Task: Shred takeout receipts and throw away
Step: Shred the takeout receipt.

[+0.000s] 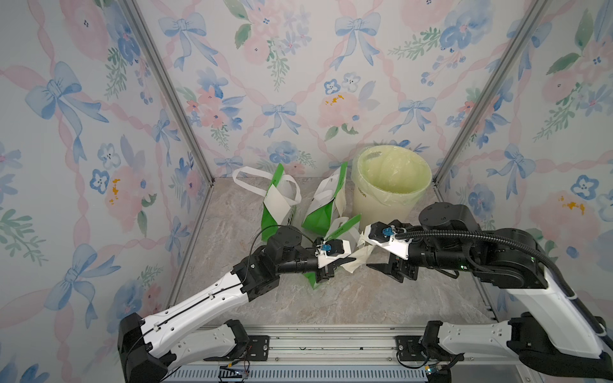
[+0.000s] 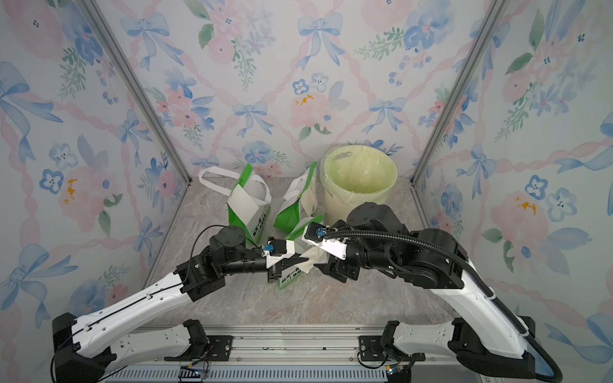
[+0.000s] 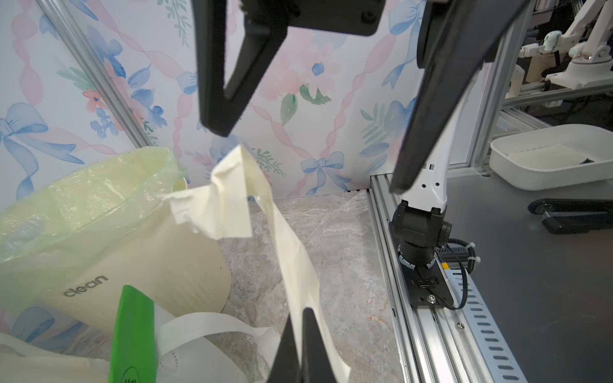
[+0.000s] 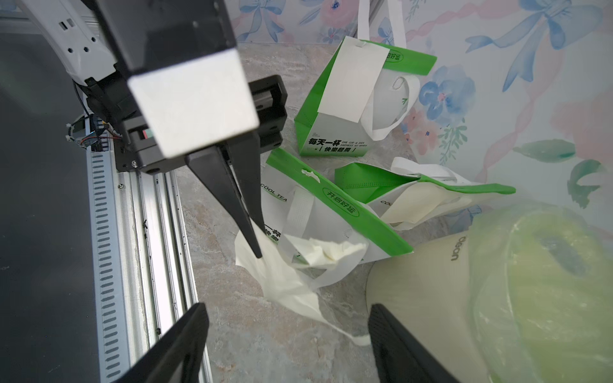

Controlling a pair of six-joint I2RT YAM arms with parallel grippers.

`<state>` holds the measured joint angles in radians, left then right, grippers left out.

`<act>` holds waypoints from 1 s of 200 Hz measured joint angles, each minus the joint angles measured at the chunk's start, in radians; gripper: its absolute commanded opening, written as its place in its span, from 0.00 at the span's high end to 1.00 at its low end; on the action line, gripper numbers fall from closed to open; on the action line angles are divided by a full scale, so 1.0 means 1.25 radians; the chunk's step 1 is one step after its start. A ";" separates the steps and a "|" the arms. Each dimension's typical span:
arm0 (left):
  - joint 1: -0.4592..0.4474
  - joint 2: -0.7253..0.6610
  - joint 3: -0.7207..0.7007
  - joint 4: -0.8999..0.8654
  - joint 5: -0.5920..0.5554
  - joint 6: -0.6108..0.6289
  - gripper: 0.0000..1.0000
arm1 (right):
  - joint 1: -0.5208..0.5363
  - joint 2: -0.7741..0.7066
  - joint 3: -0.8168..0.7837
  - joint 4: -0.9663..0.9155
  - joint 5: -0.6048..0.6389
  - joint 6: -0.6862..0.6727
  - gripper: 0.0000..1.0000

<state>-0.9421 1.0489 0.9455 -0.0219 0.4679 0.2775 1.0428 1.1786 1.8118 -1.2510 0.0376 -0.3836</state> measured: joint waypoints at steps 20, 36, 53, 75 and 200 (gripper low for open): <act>-0.012 0.000 0.000 -0.008 -0.005 0.031 1.00 | -0.002 -0.006 -0.025 0.021 -0.024 -0.003 0.27; -0.016 0.000 0.000 -0.009 -0.009 0.051 1.00 | -0.006 -0.004 -0.045 0.034 -0.062 0.003 0.30; -0.016 0.000 0.000 -0.009 -0.011 0.066 1.00 | -0.009 0.005 -0.061 0.035 -0.100 0.017 0.40; -0.016 0.000 0.000 -0.009 -0.012 0.078 1.00 | -0.019 0.021 -0.070 0.040 -0.140 0.032 0.57; -0.016 -0.011 0.000 -0.027 -0.016 0.090 1.00 | -0.078 0.042 -0.081 0.064 -0.189 0.068 1.00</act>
<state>-0.9615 1.0348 0.9455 -0.0551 0.4480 0.3901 0.9451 1.2304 1.7103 -1.1709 -0.1989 -0.2985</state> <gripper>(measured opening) 0.046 0.048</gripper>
